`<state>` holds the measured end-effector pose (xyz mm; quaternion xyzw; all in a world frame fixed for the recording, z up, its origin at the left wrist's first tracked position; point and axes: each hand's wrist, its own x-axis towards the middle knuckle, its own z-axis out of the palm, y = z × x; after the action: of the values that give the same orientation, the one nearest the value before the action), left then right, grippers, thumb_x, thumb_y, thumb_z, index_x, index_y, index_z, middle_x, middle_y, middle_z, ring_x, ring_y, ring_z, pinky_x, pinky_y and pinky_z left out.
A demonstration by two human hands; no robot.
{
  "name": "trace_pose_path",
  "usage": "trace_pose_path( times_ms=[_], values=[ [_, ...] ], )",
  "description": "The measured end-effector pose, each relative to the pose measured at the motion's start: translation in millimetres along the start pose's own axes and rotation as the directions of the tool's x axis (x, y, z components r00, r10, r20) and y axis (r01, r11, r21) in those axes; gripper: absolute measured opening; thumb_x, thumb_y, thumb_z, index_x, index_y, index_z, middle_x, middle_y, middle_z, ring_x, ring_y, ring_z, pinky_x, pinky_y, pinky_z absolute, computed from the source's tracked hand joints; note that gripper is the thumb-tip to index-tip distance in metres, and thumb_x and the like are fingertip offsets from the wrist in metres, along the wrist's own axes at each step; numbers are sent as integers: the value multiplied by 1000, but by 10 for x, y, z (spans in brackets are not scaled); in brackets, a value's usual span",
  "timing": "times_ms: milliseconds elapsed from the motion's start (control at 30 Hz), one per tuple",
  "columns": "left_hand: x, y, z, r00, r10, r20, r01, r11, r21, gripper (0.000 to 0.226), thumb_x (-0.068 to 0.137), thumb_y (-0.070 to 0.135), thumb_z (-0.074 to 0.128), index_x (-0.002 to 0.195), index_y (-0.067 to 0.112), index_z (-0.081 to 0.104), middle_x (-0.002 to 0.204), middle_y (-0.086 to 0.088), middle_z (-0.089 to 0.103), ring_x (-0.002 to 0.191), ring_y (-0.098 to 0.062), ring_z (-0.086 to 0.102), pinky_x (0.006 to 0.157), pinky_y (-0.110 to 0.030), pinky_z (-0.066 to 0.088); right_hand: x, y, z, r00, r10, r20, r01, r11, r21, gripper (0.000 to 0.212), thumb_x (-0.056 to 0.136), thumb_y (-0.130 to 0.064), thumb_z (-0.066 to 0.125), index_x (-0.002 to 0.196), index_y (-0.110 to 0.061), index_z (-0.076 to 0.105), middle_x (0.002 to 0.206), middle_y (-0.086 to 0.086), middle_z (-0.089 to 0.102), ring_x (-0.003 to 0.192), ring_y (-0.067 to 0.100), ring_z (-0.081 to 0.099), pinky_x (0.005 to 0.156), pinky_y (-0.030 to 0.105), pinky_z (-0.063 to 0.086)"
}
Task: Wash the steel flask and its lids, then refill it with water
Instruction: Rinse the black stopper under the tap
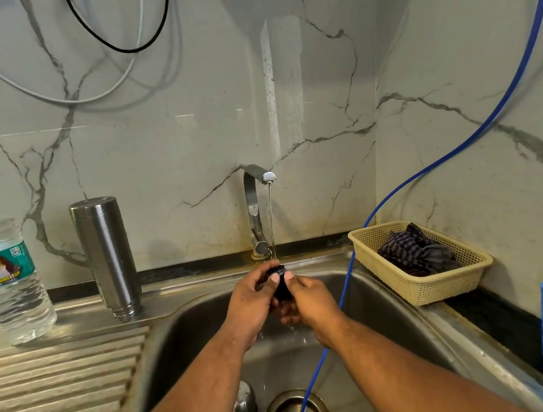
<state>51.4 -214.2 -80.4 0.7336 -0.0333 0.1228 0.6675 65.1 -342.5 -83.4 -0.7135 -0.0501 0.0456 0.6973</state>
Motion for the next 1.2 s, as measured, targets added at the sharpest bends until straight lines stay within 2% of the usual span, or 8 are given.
trace_pose_path(
  times_ms=[167,367,467,633,767,900,1067,1200],
  values=[
    [57,-47,65,972,-39,-233,21,997,-78,16,100,19,64,115,18,69,97,-7,77,86,-25,75,76,-37,63,-11,3,-8,994,-79,70,78,997,10,28,99,-26,67,126,-34,63,105,1,76,95,17,74,76,30,62],
    [49,-93,80,963,-120,-241,92,988,-124,18,101,28,62,107,11,64,93,-16,77,80,-27,77,69,-41,64,12,-7,53,997,-80,-1,80,995,60,42,93,-34,74,132,-36,60,129,3,67,112,21,69,96,45,59],
    [13,-89,70,973,-144,-179,133,989,-71,30,103,34,58,108,6,66,86,-13,78,77,-23,77,61,-29,59,-3,-37,33,989,-111,-101,111,994,-11,44,91,-38,76,128,-36,52,123,-2,63,114,18,63,97,37,57],
    [15,-68,130,956,-201,-216,178,977,-118,32,104,37,56,107,6,63,92,-20,75,82,-31,73,76,-45,64,-15,-57,-3,976,-200,-83,183,967,-177,63,92,-15,75,147,-32,50,140,-5,59,127,13,56,96,23,48],
    [-5,-51,170,959,-203,-196,175,973,-152,17,106,16,49,121,18,58,103,-13,74,90,-31,75,78,-49,64,12,-56,1,961,-251,-115,209,933,-293,68,87,-13,80,145,-32,51,137,-5,59,116,9,61,81,11,50],
    [-12,-38,193,972,-193,-136,184,980,-80,34,104,9,43,123,27,66,101,-7,77,96,-31,73,83,-51,63,26,-34,19,953,-277,-121,215,903,-372,64,87,-15,80,145,-27,54,134,-3,59,98,1,60,74,6,46],
    [-53,-35,125,978,-208,31,208,978,-15,30,106,11,46,116,18,73,98,-5,80,99,-27,73,86,-41,60,4,-45,1,954,-277,-116,227,918,-325,65,91,-9,74,148,-31,50,142,-2,55,117,8,55,100,26,54],
    [-47,-31,92,982,-181,56,182,983,-15,25,105,13,52,120,20,71,102,-1,79,99,-22,74,84,-40,61,-14,-48,1,956,-275,-102,235,925,-297,63,92,-9,72,146,-35,52,145,-2,55,129,15,55,107,38,53]
  ],
)
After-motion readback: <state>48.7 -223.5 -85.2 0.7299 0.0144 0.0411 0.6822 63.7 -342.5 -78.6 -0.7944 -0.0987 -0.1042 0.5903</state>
